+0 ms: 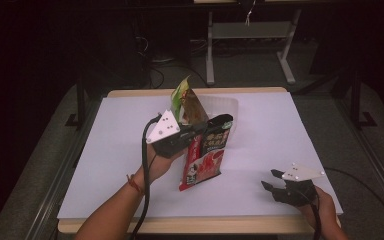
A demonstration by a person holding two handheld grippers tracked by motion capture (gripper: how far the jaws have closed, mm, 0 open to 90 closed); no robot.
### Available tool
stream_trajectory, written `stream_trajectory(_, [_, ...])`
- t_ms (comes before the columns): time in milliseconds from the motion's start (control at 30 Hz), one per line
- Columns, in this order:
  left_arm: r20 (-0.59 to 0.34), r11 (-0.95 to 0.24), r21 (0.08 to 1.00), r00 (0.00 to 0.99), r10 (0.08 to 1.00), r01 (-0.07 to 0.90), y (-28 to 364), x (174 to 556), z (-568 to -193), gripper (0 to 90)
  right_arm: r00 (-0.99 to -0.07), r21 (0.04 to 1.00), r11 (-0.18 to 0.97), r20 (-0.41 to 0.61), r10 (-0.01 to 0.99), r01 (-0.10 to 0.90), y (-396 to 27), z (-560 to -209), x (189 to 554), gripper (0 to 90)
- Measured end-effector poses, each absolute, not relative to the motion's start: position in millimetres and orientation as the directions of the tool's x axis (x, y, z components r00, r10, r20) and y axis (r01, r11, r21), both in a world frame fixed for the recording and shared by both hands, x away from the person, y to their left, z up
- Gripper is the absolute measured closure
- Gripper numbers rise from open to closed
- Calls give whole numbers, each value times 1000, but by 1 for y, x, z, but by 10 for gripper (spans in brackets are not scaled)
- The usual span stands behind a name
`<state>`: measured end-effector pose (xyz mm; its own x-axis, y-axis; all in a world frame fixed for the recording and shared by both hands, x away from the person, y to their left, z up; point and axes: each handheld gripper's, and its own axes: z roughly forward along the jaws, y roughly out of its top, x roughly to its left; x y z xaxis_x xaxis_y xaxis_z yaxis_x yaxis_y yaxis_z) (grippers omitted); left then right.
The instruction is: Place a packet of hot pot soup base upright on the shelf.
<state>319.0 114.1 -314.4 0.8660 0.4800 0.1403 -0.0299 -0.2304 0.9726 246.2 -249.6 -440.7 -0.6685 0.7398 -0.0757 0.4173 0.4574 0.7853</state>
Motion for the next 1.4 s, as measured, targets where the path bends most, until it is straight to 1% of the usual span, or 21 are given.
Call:
stream_trajectory(167, [184, -255, 965, 855, 485, -64, 109, 320, -301, 894, -669, 785, 460, -78, 739, 416, -250, -441, 247, 459])
stream_trajectory(233, [178, -245, 967, 857, 484, -63, 109, 321, -298, 895, -669, 783, 462, -79, 739, 417, -251, -441, 247, 459])
stream_trajectory(533, [202, -223, 970, 831, 518, -96, 102, 335, -267, 895, -665, 785, 457, -79, 743, 418, -252, -440, 246, 459])
stream_trajectory(600, [200, -221, 971, 831, 520, -96, 101, 337, -265, 895, -664, 785, 457, -79, 743, 418, -252, -440, 246, 459])
stream_trajectory(667, [179, -197, 977, 815, 552, -82, 100, 347, -258, 895, -665, 785, 459, -81, 743, 417, -252, -440, 246, 459])
stream_trajectory(767, [162, -177, 981, 811, 562, -74, 99, 355, -254, 895, -664, 786, 457, -81, 743, 416, -252, -440, 246, 459])
stream_trajectory(1067, [194, -229, 971, 784, 589, -68, 68, 384, -249, 895, -661, 786, 456, -81, 746, 418, -255, -440, 245, 462])
stream_trajectory(1400, [181, -230, 972, 761, 624, -42, 45, 415, -245, 896, -660, 790, 449, -76, 747, 418, -255, -440, 245, 462])
